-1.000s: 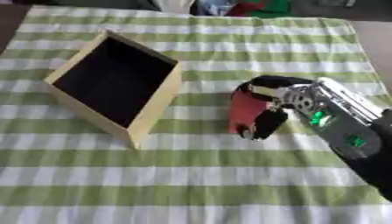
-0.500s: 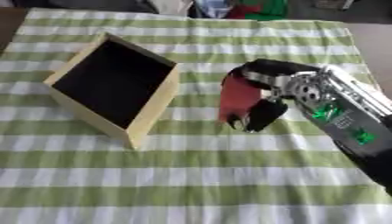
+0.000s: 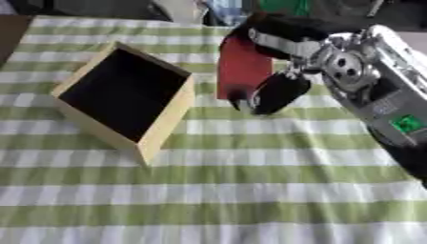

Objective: Pick up objects on the table and place them in the box.

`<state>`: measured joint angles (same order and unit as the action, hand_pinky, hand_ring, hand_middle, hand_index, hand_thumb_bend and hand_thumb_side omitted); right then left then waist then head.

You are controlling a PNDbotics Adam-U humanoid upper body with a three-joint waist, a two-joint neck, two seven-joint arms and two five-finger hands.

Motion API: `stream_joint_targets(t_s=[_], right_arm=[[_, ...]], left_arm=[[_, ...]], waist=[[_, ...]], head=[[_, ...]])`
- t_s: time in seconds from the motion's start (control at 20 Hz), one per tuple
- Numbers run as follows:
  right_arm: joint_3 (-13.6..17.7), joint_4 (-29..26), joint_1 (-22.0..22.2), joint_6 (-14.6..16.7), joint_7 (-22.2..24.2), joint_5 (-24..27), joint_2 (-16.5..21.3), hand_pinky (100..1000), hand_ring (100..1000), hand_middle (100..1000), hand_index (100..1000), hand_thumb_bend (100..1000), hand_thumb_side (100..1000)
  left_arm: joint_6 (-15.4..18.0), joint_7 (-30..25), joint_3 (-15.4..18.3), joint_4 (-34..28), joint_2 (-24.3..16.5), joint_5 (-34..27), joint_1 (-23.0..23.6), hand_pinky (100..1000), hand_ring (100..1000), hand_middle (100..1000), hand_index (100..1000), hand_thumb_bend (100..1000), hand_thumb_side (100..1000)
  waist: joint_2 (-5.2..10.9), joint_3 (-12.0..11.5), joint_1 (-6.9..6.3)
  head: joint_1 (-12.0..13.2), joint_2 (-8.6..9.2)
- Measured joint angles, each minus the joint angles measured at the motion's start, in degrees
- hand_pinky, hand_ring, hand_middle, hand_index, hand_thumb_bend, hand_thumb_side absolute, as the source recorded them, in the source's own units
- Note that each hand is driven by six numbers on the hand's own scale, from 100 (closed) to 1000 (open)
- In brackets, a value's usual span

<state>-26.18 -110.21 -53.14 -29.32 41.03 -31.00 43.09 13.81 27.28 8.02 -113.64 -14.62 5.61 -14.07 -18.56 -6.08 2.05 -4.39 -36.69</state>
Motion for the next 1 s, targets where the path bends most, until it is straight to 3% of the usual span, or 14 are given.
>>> stream_joint_targets(t_s=[0.2, 0.35, 0.75, 1.0], right_arm=[[-0.32, 0.75, -0.36, 0.28, 0.29, -0.25, -0.63, 969, 1000, 640, 837, 100, 202], [0.45, 0.89, -2.76, 0.44, 0.44, -0.51, -2.32, 957, 1000, 640, 840, 100, 201], [-1.2, 9.83, -13.35, -0.63, -0.62, -4.08, -12.58, 924, 969, 652, 854, 100, 201], [-1.5, 16.58, -16.71, -0.91, -0.9, -7.27, -19.19, 916, 953, 649, 854, 100, 200]], left_arm=[[-0.02, -0.01, -0.01, 0.0, 0.0, -0.02, 0.01, 1000, 495, 448, 620, 249, 100], [-0.16, -0.42, -0.83, 0.0, 0.07, -0.64, -0.05, 1000, 495, 448, 620, 251, 100], [-0.05, -1.3, -1.6, 0.0, 0.52, -1.85, -0.62, 1000, 494, 447, 620, 254, 100], [-0.12, -1.44, -1.77, 0.0, 0.53, -2.09, -0.88, 1000, 494, 446, 619, 251, 100]], waist=[[0.04, -0.02, -0.07], [1.07, -2.97, -0.8], [0.79, -4.26, -0.45], [0.42, -4.82, -0.14]], head=[[-0.18, 0.0], [-2.09, -0.28], [-3.98, -0.46], [-4.26, -0.44]])
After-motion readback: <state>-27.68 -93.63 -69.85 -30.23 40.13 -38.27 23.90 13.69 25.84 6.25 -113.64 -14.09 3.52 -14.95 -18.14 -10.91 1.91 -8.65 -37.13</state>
